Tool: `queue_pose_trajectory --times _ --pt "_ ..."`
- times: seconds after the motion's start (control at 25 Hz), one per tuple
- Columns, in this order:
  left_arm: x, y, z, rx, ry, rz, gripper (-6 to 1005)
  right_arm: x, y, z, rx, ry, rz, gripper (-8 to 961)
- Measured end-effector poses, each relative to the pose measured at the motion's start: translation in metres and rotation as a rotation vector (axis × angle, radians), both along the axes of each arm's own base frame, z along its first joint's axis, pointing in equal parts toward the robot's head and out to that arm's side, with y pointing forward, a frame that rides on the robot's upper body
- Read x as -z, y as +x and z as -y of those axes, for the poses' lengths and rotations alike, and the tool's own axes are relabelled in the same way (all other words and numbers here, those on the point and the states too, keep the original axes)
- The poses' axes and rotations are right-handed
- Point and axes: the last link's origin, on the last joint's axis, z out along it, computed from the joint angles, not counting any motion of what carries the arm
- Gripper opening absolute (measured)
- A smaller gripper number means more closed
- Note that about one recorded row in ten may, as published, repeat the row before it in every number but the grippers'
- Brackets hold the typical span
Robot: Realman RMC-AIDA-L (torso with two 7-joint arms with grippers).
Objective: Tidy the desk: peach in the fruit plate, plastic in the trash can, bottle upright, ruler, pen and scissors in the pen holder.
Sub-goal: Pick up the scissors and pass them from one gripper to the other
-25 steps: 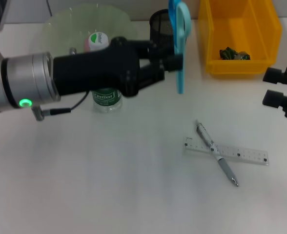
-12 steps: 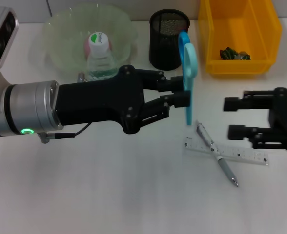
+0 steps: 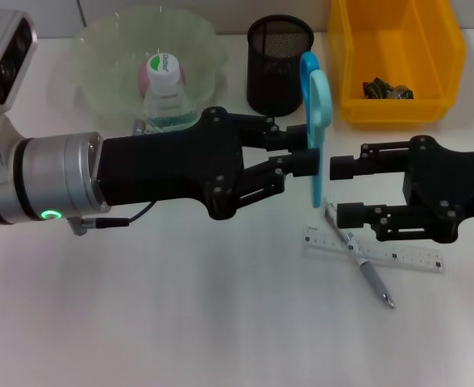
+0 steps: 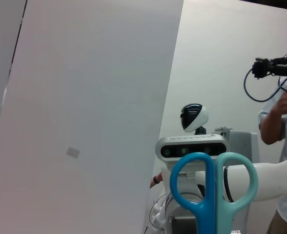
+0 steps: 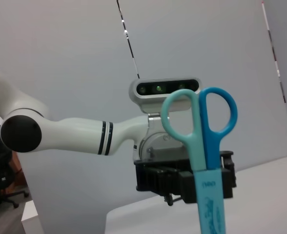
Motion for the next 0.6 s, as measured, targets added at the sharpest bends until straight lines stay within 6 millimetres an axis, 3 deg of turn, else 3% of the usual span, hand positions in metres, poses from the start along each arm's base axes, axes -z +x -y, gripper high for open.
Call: queue_pose_trajectory --times 0.6 --pt "0.003 0.000 0.000 0.007 -0.002 0.002 230 0.008 -0.017 -0.011 -0.050 -0.008 0.020 621"
